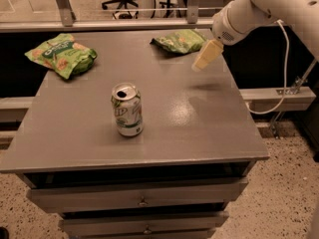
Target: Move green jalapeno chip bag near green rice chip bag
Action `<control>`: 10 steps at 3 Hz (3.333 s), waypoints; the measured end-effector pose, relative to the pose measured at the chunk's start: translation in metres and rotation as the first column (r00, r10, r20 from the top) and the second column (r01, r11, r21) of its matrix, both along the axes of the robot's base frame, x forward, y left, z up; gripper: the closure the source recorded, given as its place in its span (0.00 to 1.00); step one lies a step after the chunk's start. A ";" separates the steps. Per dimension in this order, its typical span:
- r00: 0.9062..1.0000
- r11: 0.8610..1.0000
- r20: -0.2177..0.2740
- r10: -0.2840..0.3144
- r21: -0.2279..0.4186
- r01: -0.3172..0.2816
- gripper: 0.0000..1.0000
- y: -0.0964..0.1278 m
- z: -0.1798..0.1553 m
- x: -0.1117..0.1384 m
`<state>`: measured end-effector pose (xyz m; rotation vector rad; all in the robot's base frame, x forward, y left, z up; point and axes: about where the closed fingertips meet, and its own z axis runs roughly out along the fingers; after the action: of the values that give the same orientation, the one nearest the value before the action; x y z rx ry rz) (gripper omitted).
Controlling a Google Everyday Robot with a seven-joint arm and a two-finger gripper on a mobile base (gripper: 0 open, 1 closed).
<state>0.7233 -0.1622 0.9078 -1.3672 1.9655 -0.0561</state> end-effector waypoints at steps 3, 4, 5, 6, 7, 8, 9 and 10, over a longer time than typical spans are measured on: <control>0.994 0.891 -0.062 -0.095 0.439 0.112 0.00 0.012 -0.014 0.091; 0.992 0.867 -0.070 -0.103 0.482 0.124 0.00 0.015 -0.010 0.092; 0.994 0.856 -0.069 -0.090 0.505 0.112 0.00 0.028 -0.018 0.082; 0.994 0.809 -0.042 -0.099 0.578 0.104 0.00 0.055 -0.022 0.085; 0.993 0.781 -0.029 -0.114 0.616 0.108 0.00 0.077 -0.025 0.095; 0.993 0.803 -0.021 -0.118 0.586 0.107 0.00 0.089 -0.038 0.097; 0.992 0.830 -0.021 -0.125 0.545 0.116 0.23 0.096 -0.056 0.096; 0.991 0.837 -0.010 -0.137 0.534 0.121 0.54 0.096 -0.059 0.099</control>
Offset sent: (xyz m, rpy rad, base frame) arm 0.1029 0.0033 -0.0297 0.4391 0.0478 -0.1071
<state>0.8218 -0.0658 0.8484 -0.8592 1.8544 0.3837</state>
